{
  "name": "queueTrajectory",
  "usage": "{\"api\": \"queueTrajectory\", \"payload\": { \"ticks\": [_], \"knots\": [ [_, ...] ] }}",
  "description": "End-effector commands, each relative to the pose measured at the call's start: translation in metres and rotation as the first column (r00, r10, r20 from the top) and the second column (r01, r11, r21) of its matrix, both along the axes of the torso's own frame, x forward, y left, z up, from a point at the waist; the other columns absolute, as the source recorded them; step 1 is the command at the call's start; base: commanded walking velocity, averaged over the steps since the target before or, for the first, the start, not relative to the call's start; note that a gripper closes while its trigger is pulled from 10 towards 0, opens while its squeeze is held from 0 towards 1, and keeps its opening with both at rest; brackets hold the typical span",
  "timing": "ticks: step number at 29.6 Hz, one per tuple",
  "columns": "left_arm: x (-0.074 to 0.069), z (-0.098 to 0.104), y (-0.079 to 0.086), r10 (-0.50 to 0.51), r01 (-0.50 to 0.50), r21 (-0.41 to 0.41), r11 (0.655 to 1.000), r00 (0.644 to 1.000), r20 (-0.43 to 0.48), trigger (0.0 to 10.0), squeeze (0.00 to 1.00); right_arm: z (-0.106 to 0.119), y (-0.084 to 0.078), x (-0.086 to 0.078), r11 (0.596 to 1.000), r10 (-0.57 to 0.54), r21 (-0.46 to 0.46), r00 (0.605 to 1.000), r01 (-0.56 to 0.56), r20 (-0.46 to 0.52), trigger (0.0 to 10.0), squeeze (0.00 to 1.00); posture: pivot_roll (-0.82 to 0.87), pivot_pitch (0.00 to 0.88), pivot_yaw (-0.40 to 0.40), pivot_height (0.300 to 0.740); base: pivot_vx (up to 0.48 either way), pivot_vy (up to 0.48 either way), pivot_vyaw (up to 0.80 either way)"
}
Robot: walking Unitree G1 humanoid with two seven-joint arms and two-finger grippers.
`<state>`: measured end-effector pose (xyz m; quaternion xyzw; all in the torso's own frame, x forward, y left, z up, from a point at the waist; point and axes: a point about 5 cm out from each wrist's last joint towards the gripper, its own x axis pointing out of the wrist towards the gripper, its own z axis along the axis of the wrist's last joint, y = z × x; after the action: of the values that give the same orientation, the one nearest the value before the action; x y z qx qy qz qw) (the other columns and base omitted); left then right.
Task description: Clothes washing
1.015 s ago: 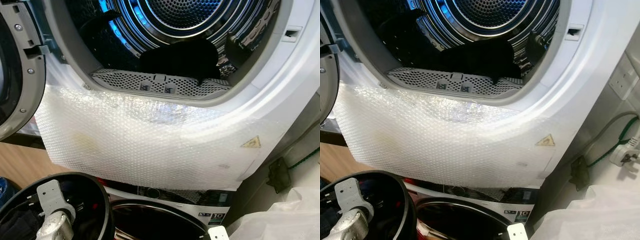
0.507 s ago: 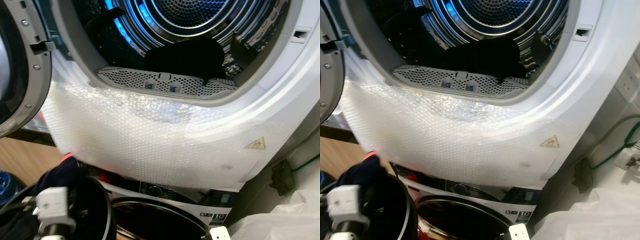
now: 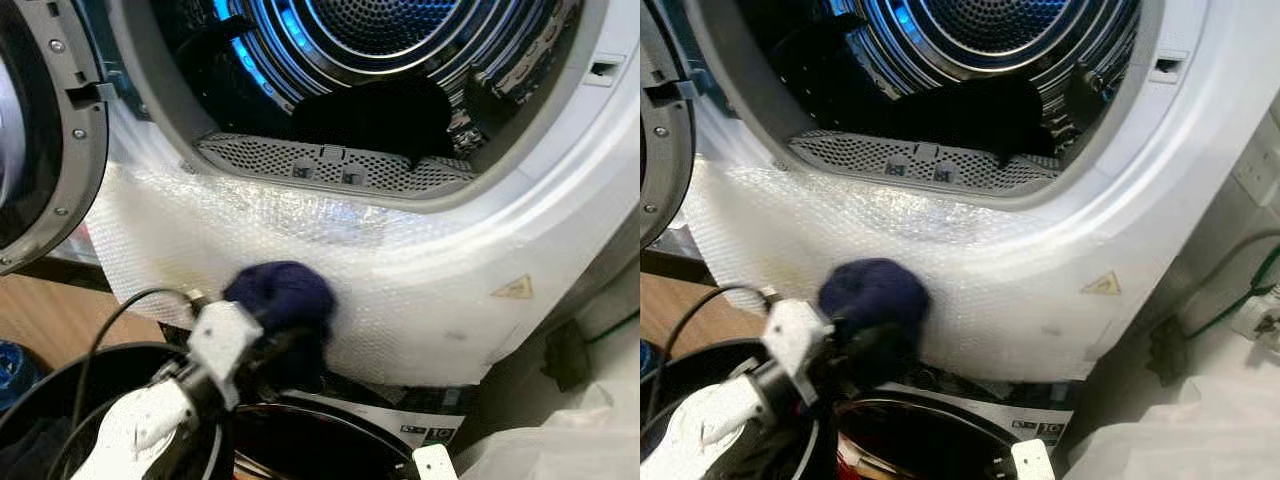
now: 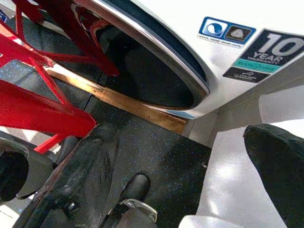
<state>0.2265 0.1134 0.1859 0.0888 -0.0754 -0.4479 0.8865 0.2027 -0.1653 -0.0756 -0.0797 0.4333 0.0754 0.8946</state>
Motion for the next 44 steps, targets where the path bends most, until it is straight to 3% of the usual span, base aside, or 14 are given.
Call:
{"api": "queueTrajectory", "payload": {
  "ticks": [1, 5, 10, 14, 16, 18, 19, 22, 23, 24, 29, 33, 38, 44],
  "knots": [
    [-0.002, 0.014, -0.008, -0.18, 0.18, 0.045, 0.983, 0.984, -0.011, 0.0, 0.0, -0.001, 0.001, -0.002, 1.0, -0.021, 0.011, 1.0, 0.021, -0.01, 10.0, 0.0, 0.24, 0.0, -0.014, 0.74, 0.0, 0.0, 0.0],
    [0.005, 0.032, -0.013, -0.269, 0.268, 0.048, 0.962, 0.963, 0.019, 0.0, 0.0, -0.002, 0.002, -0.003, 1.0, -0.022, 0.013, 1.0, 0.023, -0.012, 10.0, 0.0, 0.24, 0.0, -0.012, 0.74, 0.0, 0.0, 0.0],
    [0.034, 0.117, -0.023, -0.322, 0.356, -0.074, 0.932, 0.902, 0.288, 0.0, 0.0, -0.004, 0.001, -0.006, 0.998, -0.058, 0.02, 0.998, 0.058, -0.016, 10.0, 0.0, 0.2, 0.0, 0.001, 0.74, 0.0, 0.0, 0.0],
    [0.043, 0.144, -0.021, -0.307, 0.363, -0.088, 0.928, 0.876, 0.373, 0.0, 0.0, -0.004, 0.001, -0.007, 0.998, -0.06, 0.02, 0.998, 0.06, -0.017, 10.0, 0.0, 0.2, 0.0, -0.001, 0.74, 0.0, 0.0, 0.0],
    [0.059, 0.202, -0.012, -0.184, 0.342, -0.205, 0.917, 0.819, 0.543, 0.0, 0.0, -0.004, 0.0, -0.008, 0.998, -0.063, 0.019, 0.998, 0.063, -0.019, 10.0, 0.0, 0.19, 0.0, -0.004, 0.74, 0.0, 0.0, 0.0],
    [0.064, 0.227, -0.007, -0.128, 0.352, -0.272, 0.896, 0.791, 0.599, 0.0, 0.0, -0.005, 0.0, -0.008, 0.998, -0.062, 0.017, 0.998, 0.062, -0.021, 10.0, 0.0, 0.19, 0.0, -0.002, 0.74, 0.0, 0.0, 0.0],
    [0.08, 0.26, 0.007, 0.028, 0.268, -0.346, 0.899, 0.755, 0.656, 0.0, 0.0, -0.005, -0.001, -0.009, 0.998, -0.057, 0.014, 0.998, 0.058, -0.021, 10.0, 0.0, 0.18, 0.0, 0.002, 0.74, 0.0, 0.0, 0.0],
    [0.098, 0.281, 0.023, 0.184, 0.161, -0.431, 0.888, 0.735, 0.652, 0.0, 0.0, -0.004, -0.001, -0.008, 0.998, -0.065, 0.014, 0.998, 0.066, -0.017, 10.0, 0.0, 0.16, 0.0, 0.013, 0.74, 0.0, 0.0, 0.0],
    [0.105, 0.285, 0.029, 0.243, 0.116, -0.468, 0.876, 0.733, 0.636, 1.9, 0.0, -0.004, -0.002, -0.008, 0.997, -0.071, 0.015, 0.997, 0.072, -0.015, 10.0, 0.0, 0.14, 0.0, 0.026, 0.74, 0.0, 0.0, 0.0],
    [0.123, 0.283, 0.044, 0.337, 0.01, -0.532, 0.847, 0.763, 0.551, 10.0, 0.0, -0.004, -0.003, -0.008, 0.997, -0.08, 0.014, 0.997, 0.08, -0.01, 10.0, 0.0, 0.12, 0.0, 0.034, 0.74, 0.0, 0.0, 0.0],
    [0.161, 0.243, 0.057, 0.389, -0.2, -0.475, 0.857, 0.856, 0.341, 10.0, 0.0, -0.007, -0.009, -0.016, 0.992, -0.122, 0.013, 0.992, 0.122, -0.009, 10.0, 0.0, 0.03, 0.0, 0.06, 0.74, 0.0, 0.0, 0.0],
    [0.176, 0.213, 0.058, 0.408, -0.291, -0.428, 0.856, 0.889, 0.211, 10.0, 0.0, -0.012, -0.017, -0.03, 0.988, -0.152, -0.001, 0.988, 0.152, -0.024, 10.0, 0.0, -0.02, 0.0, 0.063, 0.74, 0.0, 0.0, 0.0],
    [0.184, 0.188, 0.048, 0.364, -0.296, -0.344, 0.891, 0.919, 0.151, 10.0, 0.0, -0.017, -0.033, -0.047, 0.982, -0.186, -0.033, 0.982, 0.185, -0.041, 10.0, 0.0, -0.07, 0.0, 0.062, 0.74, 0.0, 0.0, 0.0],
    [0.185, 0.191, 0.039, 0.367, -0.298, -0.315, 0.901, 0.911, 0.188, 10.0, 0.0, -0.019, -0.042, -0.057, 0.975, -0.22, -0.049, 0.974, 0.218, -0.047, 10.0, 0.0, -0.13, 0.0, 0.081, 0.74, 0.0, 0.0, 0.0]
  ]
}}
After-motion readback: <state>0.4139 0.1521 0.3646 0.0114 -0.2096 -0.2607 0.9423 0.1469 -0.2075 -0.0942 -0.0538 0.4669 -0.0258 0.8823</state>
